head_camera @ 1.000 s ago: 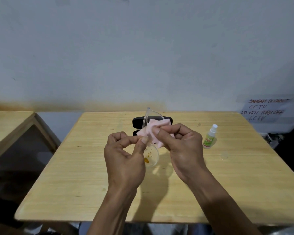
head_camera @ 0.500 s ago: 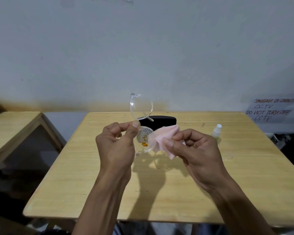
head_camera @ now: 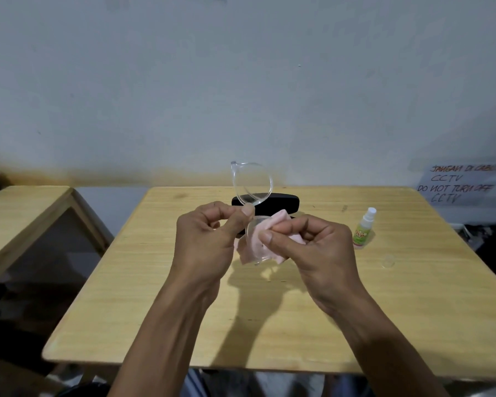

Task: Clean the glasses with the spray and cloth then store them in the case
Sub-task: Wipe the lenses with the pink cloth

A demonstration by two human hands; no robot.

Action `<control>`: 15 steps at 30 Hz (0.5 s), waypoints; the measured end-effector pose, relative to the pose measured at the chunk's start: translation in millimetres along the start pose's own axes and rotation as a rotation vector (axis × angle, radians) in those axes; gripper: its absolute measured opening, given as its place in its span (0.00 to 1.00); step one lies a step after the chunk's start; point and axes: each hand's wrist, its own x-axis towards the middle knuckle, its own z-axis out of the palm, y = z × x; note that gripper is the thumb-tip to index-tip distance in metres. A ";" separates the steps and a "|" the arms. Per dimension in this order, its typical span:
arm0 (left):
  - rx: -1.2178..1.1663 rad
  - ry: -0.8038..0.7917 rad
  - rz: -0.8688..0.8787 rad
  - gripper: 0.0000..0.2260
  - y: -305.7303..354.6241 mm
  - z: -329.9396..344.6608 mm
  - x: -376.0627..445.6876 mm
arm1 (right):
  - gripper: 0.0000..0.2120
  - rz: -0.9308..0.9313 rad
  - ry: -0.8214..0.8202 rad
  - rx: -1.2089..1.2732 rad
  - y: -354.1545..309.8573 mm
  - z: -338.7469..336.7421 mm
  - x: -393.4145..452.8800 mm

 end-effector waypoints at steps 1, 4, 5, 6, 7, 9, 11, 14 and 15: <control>0.008 0.018 0.007 0.11 -0.5 0.0 0.9 | 0.06 0.006 0.001 0.005 1.1 0.7 -0.5; -0.081 0.104 -0.005 0.10 0.9 7.6 -1.7 | 0.05 0.026 -0.003 0.066 4.5 7.2 -0.9; -0.097 0.125 -0.012 0.10 1.5 9.9 -2.5 | 0.06 0.045 0.003 0.105 5.1 9.6 -0.2; -0.097 0.137 -0.014 0.11 0.7 11.1 -2.6 | 0.07 0.065 0.017 0.142 5.4 11.3 0.9; -0.095 0.145 -0.015 0.11 -0.2 12.0 -2.5 | 0.09 0.083 0.034 0.167 5.9 12.6 2.3; -0.113 0.168 -0.022 0.10 -0.6 13.6 -2.5 | 0.09 0.097 0.045 0.192 6.1 15.1 4.4; -0.136 0.203 -0.045 0.10 -1.5 16.2 -1.8 | 0.07 0.089 0.043 0.196 6.8 17.9 4.0; -0.179 0.201 -0.067 0.13 1.0 18.4 -0.6 | 0.06 0.058 0.052 0.153 9.5 21.0 -1.1; -0.190 0.201 -0.073 0.13 2.2 17.4 0.3 | 0.06 0.046 0.052 0.131 10.4 20.4 -3.1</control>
